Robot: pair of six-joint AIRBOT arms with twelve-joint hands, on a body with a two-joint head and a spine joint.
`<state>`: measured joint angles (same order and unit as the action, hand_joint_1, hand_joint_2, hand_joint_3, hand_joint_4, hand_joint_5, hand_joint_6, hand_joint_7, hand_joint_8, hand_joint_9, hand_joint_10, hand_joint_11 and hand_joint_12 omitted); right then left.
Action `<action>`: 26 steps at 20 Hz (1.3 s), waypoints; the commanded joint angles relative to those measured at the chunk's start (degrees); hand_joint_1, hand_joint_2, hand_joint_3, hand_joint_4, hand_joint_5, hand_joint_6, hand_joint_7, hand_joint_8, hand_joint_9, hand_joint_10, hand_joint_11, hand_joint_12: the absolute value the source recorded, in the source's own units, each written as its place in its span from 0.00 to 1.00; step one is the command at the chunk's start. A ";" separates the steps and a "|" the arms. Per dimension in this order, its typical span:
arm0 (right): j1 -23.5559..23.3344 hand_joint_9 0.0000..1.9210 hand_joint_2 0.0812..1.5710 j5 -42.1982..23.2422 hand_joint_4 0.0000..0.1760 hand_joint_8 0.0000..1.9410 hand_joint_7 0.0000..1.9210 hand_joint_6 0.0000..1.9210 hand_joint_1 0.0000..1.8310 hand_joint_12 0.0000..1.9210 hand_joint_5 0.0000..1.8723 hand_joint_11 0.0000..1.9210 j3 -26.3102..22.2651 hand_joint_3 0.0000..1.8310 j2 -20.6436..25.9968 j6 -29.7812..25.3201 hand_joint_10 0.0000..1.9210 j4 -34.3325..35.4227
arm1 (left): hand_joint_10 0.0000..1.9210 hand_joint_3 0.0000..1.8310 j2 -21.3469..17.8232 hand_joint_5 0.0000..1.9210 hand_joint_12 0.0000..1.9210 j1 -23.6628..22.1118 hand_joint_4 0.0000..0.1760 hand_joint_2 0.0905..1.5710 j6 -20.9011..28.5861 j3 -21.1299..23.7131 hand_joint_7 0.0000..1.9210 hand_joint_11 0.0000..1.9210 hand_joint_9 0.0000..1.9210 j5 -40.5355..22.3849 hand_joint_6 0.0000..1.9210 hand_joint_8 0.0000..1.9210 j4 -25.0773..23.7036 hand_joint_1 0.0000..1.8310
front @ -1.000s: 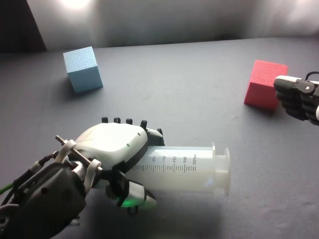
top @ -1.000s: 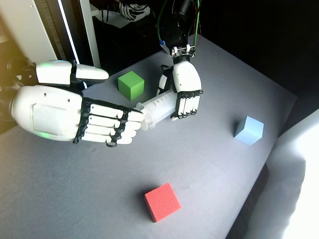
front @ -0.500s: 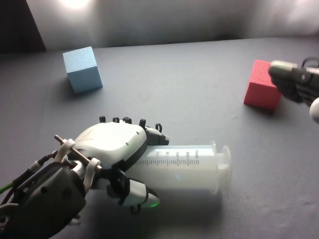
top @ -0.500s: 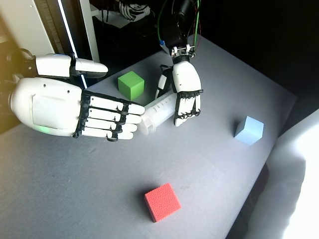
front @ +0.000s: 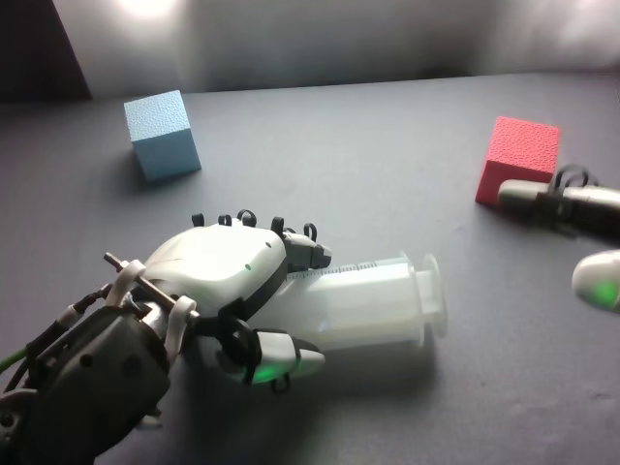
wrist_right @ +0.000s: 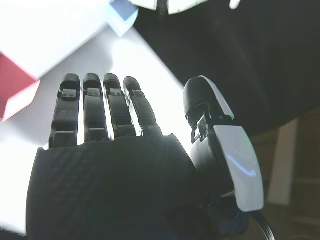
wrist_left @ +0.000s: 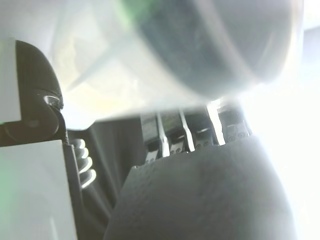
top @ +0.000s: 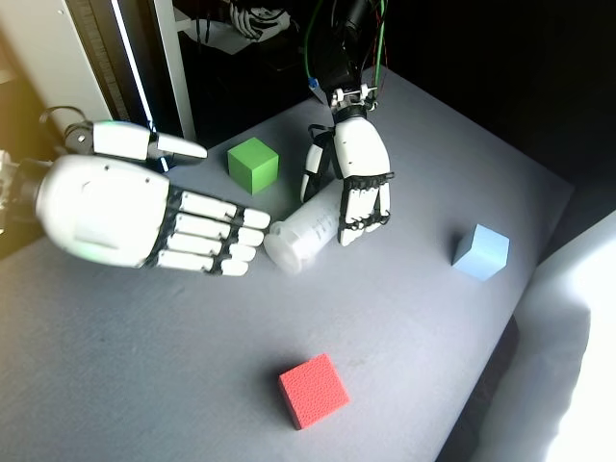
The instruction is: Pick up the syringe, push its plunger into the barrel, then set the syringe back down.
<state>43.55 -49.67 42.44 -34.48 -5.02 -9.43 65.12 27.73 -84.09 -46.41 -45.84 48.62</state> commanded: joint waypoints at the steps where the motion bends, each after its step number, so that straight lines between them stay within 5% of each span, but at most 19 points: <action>1: -0.97 0.00 0.88 -5.05 0.00 0.00 0.00 0.00 0.00 0.00 0.00 0.00 0.43 0.00 0.45 -0.06 0.00 1.19 | 0.00 0.00 -0.38 0.26 0.41 -0.71 0.00 0.65 0.09 0.45 0.32 0.13 0.32 -4.23 0.00 0.00 -2.63 0.50; 8: -4.05 0.00 0.89 -0.14 0.00 0.00 0.00 0.00 0.00 0.00 0.00 0.00 2.04 0.00 0.62 -0.03 0.00 1.23 | 0.00 0.01 -6.19 0.26 0.44 -5.59 0.00 0.66 -5.44 4.13 0.31 0.12 0.32 -0.07 0.00 0.00 -1.08 0.49; 12: -8.39 0.00 0.88 3.54 0.00 0.00 0.00 0.00 0.00 0.00 0.00 0.00 3.25 0.00 0.73 0.00 0.00 -1.59 | 0.01 0.00 -8.94 0.27 0.46 -10.16 0.00 0.66 -5.24 3.84 0.32 0.13 0.34 7.48 0.00 0.00 -7.71 0.51; 15: -11.44 0.00 0.89 6.78 0.00 0.00 0.00 0.00 0.00 0.00 0.00 0.00 3.91 0.00 0.96 0.00 0.00 -4.51 | 0.01 0.00 -10.09 0.28 0.49 -11.23 0.00 0.65 9.60 1.64 0.33 0.11 0.34 10.51 0.01 0.01 -28.08 0.53; 20: -13.13 0.00 0.87 6.39 0.00 0.00 0.00 0.00 0.00 0.00 0.00 0.00 4.17 0.00 1.09 0.05 0.00 -4.96 | 0.00 0.00 -11.40 0.27 0.46 -11.56 0.00 0.69 50.34 -4.30 0.34 0.11 0.33 9.27 0.00 0.00 -74.33 0.45; 24: -13.64 0.00 0.86 6.79 0.00 0.00 0.00 0.00 0.00 0.00 0.01 0.00 4.52 0.00 1.06 0.16 0.00 -4.95 | 0.00 0.00 -13.17 0.27 0.47 -15.19 0.00 0.70 74.82 -7.74 0.34 0.12 0.33 7.63 0.00 0.00 -101.77 0.44; 26: -14.50 0.00 0.86 8.25 0.00 0.00 0.00 0.00 0.00 0.00 0.00 0.00 4.48 0.00 0.85 0.23 0.00 -4.95 | 0.00 0.01 -14.18 0.26 0.49 -17.81 0.00 0.73 83.72 -8.75 0.33 0.09 0.32 7.50 0.00 0.00 -111.53 0.39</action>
<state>29.43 -35.29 46.76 -34.04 -4.58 -16.03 51.42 10.07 0.10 -55.46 -33.93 -65.69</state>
